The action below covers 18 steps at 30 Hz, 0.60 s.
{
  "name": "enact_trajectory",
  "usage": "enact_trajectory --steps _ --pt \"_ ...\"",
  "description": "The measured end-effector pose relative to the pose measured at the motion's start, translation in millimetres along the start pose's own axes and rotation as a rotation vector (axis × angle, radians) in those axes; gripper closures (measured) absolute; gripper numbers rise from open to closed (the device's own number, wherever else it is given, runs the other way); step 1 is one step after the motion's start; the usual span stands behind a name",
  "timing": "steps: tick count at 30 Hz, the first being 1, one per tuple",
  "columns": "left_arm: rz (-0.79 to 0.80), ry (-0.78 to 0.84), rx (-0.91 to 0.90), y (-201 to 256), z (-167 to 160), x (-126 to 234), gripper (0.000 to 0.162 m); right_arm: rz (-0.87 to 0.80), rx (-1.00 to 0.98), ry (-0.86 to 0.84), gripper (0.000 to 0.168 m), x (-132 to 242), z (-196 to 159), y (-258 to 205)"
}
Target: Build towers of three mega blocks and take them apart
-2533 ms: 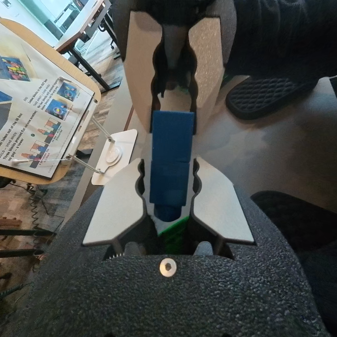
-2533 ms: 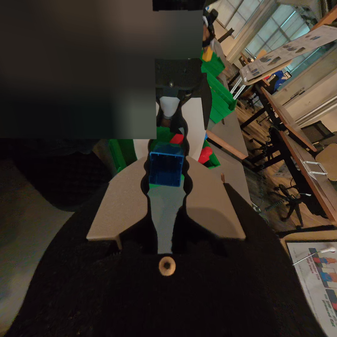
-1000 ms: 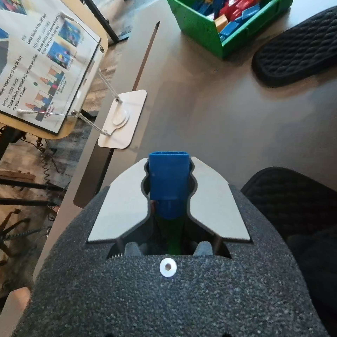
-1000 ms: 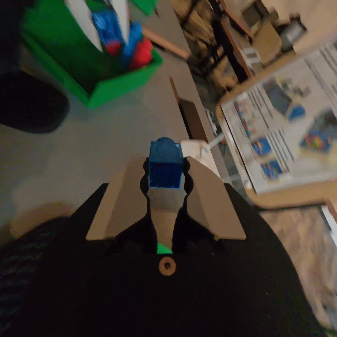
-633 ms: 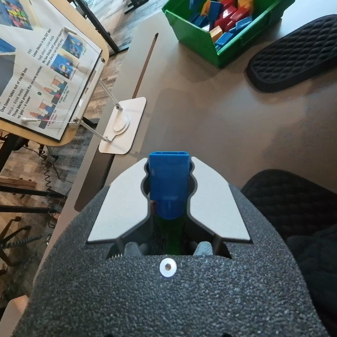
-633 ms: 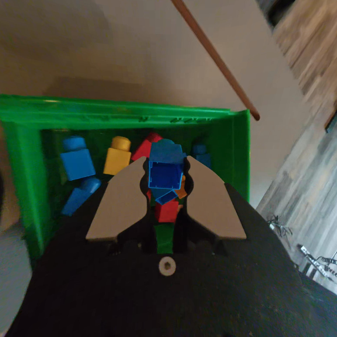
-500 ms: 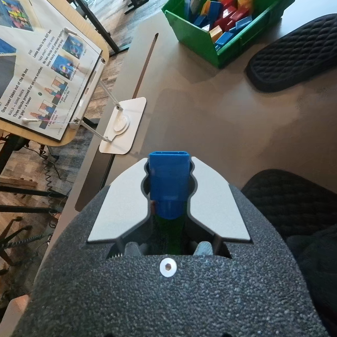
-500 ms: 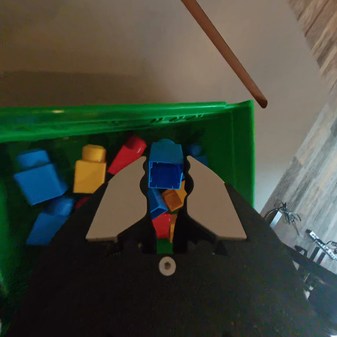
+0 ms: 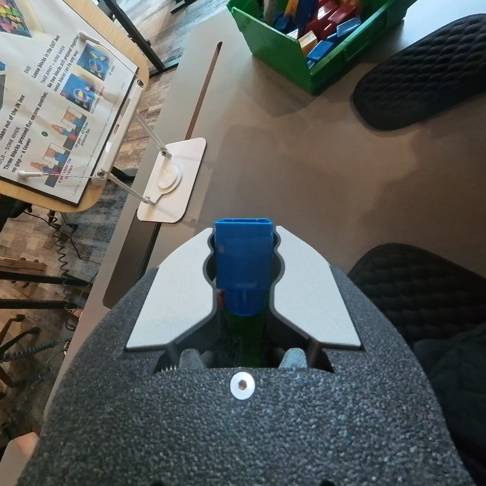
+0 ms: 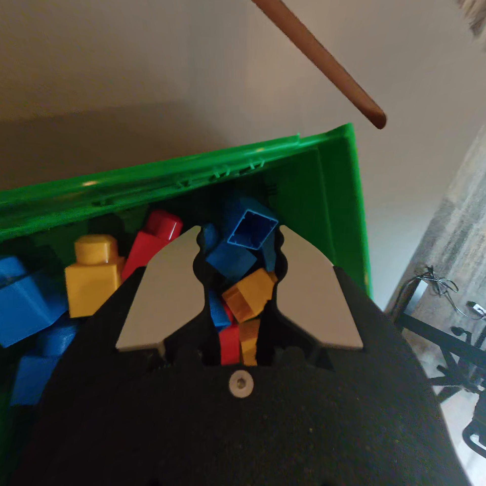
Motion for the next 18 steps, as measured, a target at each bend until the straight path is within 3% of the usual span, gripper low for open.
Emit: enact_trajectory --steps 3,6,9,12,15,18 --pt "-0.004 -0.001 -0.002 0.2 0.4 -1.3 0.123 -0.075 0.008 0.045 0.117 39.9 4.9 -5.9" --pt "-0.010 0.011 -0.005 0.8 2.2 -1.2 0.123 -0.059 0.091 0.237 0.117 99.7 34.8 -52.3" --pt "-0.017 0.018 -0.007 1.9 3.7 -1.4 0.123 0.069 0.290 0.526 0.118 167.2 76.9 -143.5" --pt "-0.024 0.028 -0.015 3.4 5.7 -1.0 0.123 0.252 0.613 0.783 0.117 226.8 100.5 -261.0" --pt "-0.033 0.041 -0.021 5.0 8.2 -0.4 0.123 0.294 0.865 0.958 0.117 262.3 112.9 -347.0" --pt "-0.043 0.056 -0.026 6.6 10.6 0.4 0.123 0.371 0.986 1.059 0.119 283.5 123.5 -404.8"
Point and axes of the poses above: each gripper's, where its closed fingertips meet, x back along the fingers, z out of its top, y = z × x across the jaws, the point moved 1 cm from there along x, back along the fingers, and after that the axes turned 11 degrees about -y, right-handed, at the moved point
